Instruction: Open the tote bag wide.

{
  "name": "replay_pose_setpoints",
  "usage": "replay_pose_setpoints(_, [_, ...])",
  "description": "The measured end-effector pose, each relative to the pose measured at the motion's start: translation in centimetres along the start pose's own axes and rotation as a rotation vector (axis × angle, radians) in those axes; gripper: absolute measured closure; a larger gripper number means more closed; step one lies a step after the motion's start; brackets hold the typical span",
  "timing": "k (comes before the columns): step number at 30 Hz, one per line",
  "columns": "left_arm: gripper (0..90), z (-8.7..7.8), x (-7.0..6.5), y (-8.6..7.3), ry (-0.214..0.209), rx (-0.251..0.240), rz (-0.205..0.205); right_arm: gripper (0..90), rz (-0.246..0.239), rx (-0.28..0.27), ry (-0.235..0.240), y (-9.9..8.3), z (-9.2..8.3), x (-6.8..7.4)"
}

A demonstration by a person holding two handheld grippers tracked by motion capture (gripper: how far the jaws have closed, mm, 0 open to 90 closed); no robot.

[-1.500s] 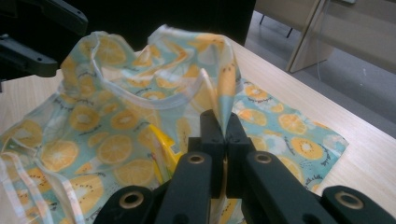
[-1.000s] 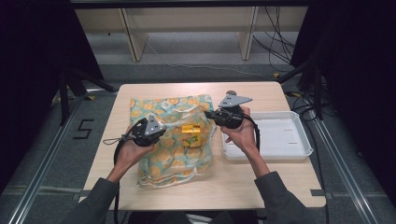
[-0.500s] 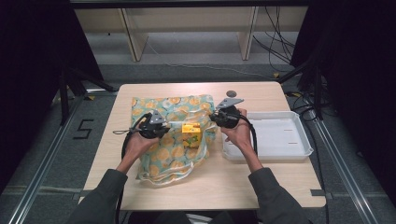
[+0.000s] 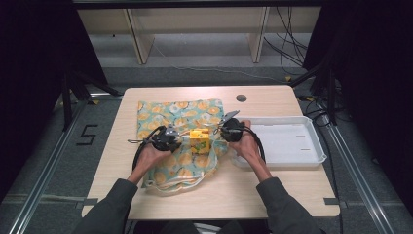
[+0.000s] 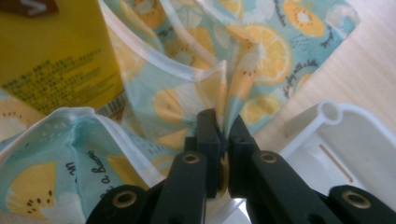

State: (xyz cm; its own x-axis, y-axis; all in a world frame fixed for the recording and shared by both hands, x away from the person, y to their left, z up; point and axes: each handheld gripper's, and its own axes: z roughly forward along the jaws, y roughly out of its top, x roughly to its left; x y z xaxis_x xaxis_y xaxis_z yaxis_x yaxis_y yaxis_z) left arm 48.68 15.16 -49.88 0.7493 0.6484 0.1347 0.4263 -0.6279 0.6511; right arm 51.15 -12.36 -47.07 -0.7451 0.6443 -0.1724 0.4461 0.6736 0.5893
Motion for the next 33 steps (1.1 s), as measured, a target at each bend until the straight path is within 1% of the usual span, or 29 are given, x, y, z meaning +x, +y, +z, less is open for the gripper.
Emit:
replay_pose_setpoints(1, [85.2,0.0,0.0,0.0,0.000,0.000,0.000,85.8,0.006,-0.003,-0.006,-0.1,0.1,0.1])
replay_pose_setpoints(2, [85.1,0.0,0.1,0.0,0.000,-0.009,-0.013,83.5,0.003,-0.014,0.007,-0.2,0.2,-0.2])
replay_pose_setpoints(3, [85.1,0.0,0.2,-0.1,0.000,-0.008,-0.012,80.4,0.018,-0.010,0.016,-0.2,0.2,-0.3])
replay_pose_setpoints(4, [85.1,0.0,0.2,-0.1,0.000,-0.008,-0.012,80.4,0.018,-0.010,0.016,-0.2,0.2,-0.3])
replay_pose_setpoints(5, [85.1,-0.2,0.1,-0.1,-0.001,-0.011,-0.006,71.5,0.051,-0.029,0.022,-0.4,-0.1,-0.5])
replay_pose_setpoints(6, [85.1,-0.2,0.1,-0.1,-0.001,-0.011,-0.006,71.5,0.051,-0.029,0.022,-0.4,-0.1,-0.5])
replay_pose_setpoints(7, [85.1,-0.3,0.2,0.0,0.001,-0.013,-0.004,67.4,0.084,-0.037,0.017,-0.4,-0.6,-0.5])
replay_pose_setpoints(8, [85.1,-0.3,0.2,0.0,0.000,-0.016,-0.016,61.7,0.130,-0.075,0.014,-0.4,-1.7,-0.5])
replay_pose_setpoints(9, [85.1,-0.4,0.2,-0.1,0.004,-0.020,-0.010,60.6,0.142,-0.088,0.021,-0.5,-2.3,-0.6])
replay_pose_setpoints(10, [85.1,-0.4,0.2,-0.1,0.004,-0.020,-0.010,60.6,0.142,-0.088,0.021,-0.5,-2.3,-0.6])
replay_pose_setpoints(11, [85.1,-0.4,0.2,-0.1,-0.009,-0.018,-0.018,60.6,0.149,-0.098,0.032,-0.5,-3.1,-0.5])
replay_pose_setpoints(12, [85.1,-0.4,0.2,-0.1,-0.008,-0.026,-0.021,61.8,0.129,-0.157,0.054,-0.5,-4.8,-0.5])
replay_pose_setpoints(13, [85.1,-0.5,0.3,-0.1,-0.002,-0.028,-0.012,61.8,0.129,-0.157,0.054,-0.5,-4.8,-0.5])
replay_pose_setpoints(14, [85.1,-0.5,0.3,-0.1,-0.003,-0.028,-0.026,64.8,0.110,-0.188,0.053,-0.4,-5.9,0.1])
replay_pose_setpoints(16, [85.1,-0.5,0.3,-0.1,0.000,-0.029,-0.023,68.4,0.079,-0.216,0.053,-0.3,-6.2,0.5])
replay_pose_setpoints(17, [85.1,-0.5,0.3,-0.1,-0.001,-0.029,-0.018,68.4,0.079,-0.216,0.053,-0.3,-6.2,0.5])
replay_pose_setpoints(18, [85.1,-0.5,0.3,0.0,-0.003,-0.032,-0.025,74.9,0.048,-0.226,0.073,-0.1,-6.1,1.2])
replay_pose_setpoints(19, [85.1,-0.5,0.3,0.0,-0.003,-0.032,-0.025,74.9,0.048,-0.226,0.073,-0.1,-6.1,1.2])
replay_pose_setpoints(20, [85.1,-0.5,0.3,-0.1,-0.003,-0.033,-0.033,77.0,0.043,-0.213,0.082,-0.1,-5.9,1.4])
replay_pose_setpoints(21, [85.1,-0.6,0.3,-0.1,0.005,-0.033,-0.009,79.8,0.039,-0.209,0.080,-0.1,-5.3,1.9])
replay_pose_setpoints(23, [85.0,-0.7,0.3,-0.1,-0.001,-0.041,-0.019,83.4,0.038,-0.161,0.112,-0.2,-4.3,2.6])
replay_pose_setpoints(24, [85.1,-0.7,0.4,-0.1,0.001,-0.041,-0.017,85.7,0.010,-0.116,0.135,-0.4,-3.3,3.1])
replay_pose_setpoints(26, [85.1,-0.7,0.4,-0.2,-0.001,-0.035,-0.017,86.7,0.007,-0.079,0.145,-0.6,-2.6,3.6])
replay_pose_setpoints(27, [85.1,-0.6,0.3,-0.3,-0.006,-0.043,-0.029,86.9,-0.010,-0.058,0.149,-0.8,-2.2,3.8])
replay_pose_setpoints(28, [85.1,-0.6,0.3,-0.3,-0.008,-0.040,-0.032,87.2,-0.010,-0.034,0.156,-0.9,-1.9,4.1])
replay_pose_setpoints(30, [85.1,-0.5,0.2,-0.3,-0.009,-0.038,-0.038,87.7,-0.034,0.002,0.147,-1.1,-1.4,4.4])
replay_pose_setpoints(31, [85.2,-0.5,0.2,-0.3,-0.009,-0.038,-0.038,87.7,-0.034,0.002,0.147,-1.1,-1.4,4.4])
replay_pose_setpoints(32, [85.1,-0.5,0.1,-0.4,-0.009,-0.036,-0.033,87.9,-0.033,0.058,0.153,-1.3,-0.9,4.7])
replay_pose_setpoints(33, [85.0,-0.5,0.1,-0.4,-0.009,-0.036,-0.033,87.9,-0.036,0.069,0.144,-1.4,-0.7,4.7])
